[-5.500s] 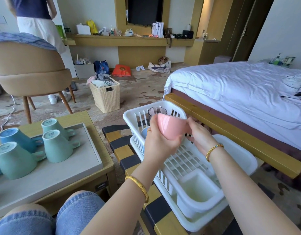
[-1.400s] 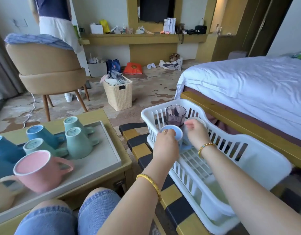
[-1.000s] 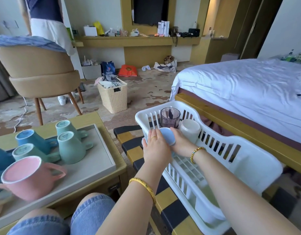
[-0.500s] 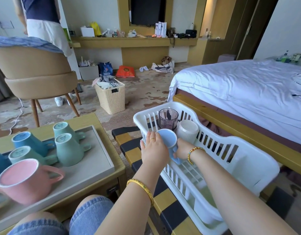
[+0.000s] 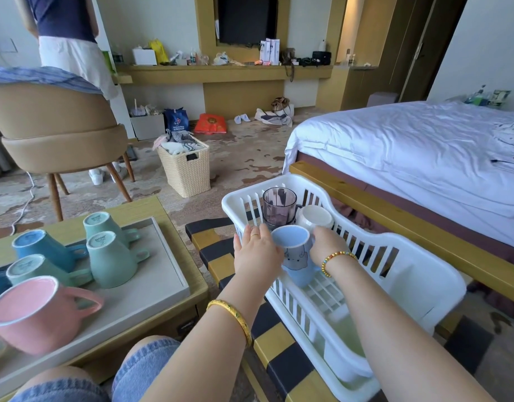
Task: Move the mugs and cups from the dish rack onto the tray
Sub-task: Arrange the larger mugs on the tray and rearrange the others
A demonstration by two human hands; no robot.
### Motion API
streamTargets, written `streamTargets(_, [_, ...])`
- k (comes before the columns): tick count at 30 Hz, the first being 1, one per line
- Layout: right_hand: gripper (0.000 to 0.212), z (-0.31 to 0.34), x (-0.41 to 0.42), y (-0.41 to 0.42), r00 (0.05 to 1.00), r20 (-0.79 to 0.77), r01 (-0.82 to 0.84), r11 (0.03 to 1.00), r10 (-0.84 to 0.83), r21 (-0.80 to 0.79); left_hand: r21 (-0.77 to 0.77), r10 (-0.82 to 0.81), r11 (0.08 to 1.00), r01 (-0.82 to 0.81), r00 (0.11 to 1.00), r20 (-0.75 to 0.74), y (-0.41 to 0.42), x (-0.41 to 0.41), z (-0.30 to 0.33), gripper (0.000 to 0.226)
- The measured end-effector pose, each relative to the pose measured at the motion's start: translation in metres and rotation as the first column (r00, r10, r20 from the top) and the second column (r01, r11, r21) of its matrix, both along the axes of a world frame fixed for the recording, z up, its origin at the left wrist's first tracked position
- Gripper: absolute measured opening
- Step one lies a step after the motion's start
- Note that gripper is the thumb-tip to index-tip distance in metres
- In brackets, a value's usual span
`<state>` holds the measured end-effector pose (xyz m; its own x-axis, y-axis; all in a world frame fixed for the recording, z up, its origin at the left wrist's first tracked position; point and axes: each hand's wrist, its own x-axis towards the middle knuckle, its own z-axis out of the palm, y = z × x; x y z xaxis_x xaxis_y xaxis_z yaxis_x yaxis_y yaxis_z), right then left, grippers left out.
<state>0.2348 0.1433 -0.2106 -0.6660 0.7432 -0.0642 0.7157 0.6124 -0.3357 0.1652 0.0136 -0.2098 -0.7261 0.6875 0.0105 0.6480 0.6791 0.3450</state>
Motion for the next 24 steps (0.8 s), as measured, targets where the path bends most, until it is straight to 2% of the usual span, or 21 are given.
streamTargets(2, [0.014, 0.004, 0.003, -0.001, 0.998, -0.063, 0.001, 0.997, 0.004, 0.075, 0.004, -0.008, 1.0, 0.008, 1.0, -0.014, 0.0, -0.001, 0.0, 0.071])
streamTargets(5, [0.016, 0.009, 0.006, 0.001, 0.976, -0.218, 0.011, 0.997, 0.007, 0.082, 0.026, -0.038, 0.999, 0.039, 0.999, -0.035, 0.0, -0.003, 0.0, 0.09])
streamTargets(9, [0.03, 0.018, 0.005, -0.001, 0.847, -0.531, -0.001, 1.0, 0.013, 0.022, 0.214, -0.058, 0.976, 0.047, 0.997, 0.049, 0.001, -0.005, -0.001, 0.106])
streamTargets(11, [0.027, 0.019, 0.003, -0.003, 0.78, -0.626, -0.027, 1.0, 0.028, 0.012, 0.343, -0.072, 0.938, 0.047, 0.996, 0.061, -0.001, -0.005, -0.004, 0.111])
streamTargets(14, [0.022, 0.019, 0.002, -0.005, 0.71, -0.699, -0.076, 0.996, 0.08, 0.038, 0.514, -0.126, 0.855, 0.067, 0.989, 0.082, -0.004, -0.004, -0.004, 0.11])
streamTargets(17, [0.024, 0.021, 0.005, -0.009, 0.652, -0.735, -0.086, 0.981, 0.186, 0.172, 0.711, -0.216, 0.703, 0.013, 0.957, 0.195, -0.004, 0.001, 0.007, 0.096])
streamTargets(21, [0.029, 0.033, 0.004, -0.016, 0.541, -0.813, -0.062, 0.975, 0.213, 0.214, 0.826, -0.265, 0.564, -0.004, 0.946, 0.185, -0.005, 0.011, 0.026, 0.09])
streamTargets(24, [0.031, 0.044, -0.003, -0.032, 0.472, -0.853, -0.094, 0.975, 0.222, 0.202, 0.878, -0.235, 0.478, -0.027, 0.959, 0.157, -0.014, 0.011, 0.041, 0.087])
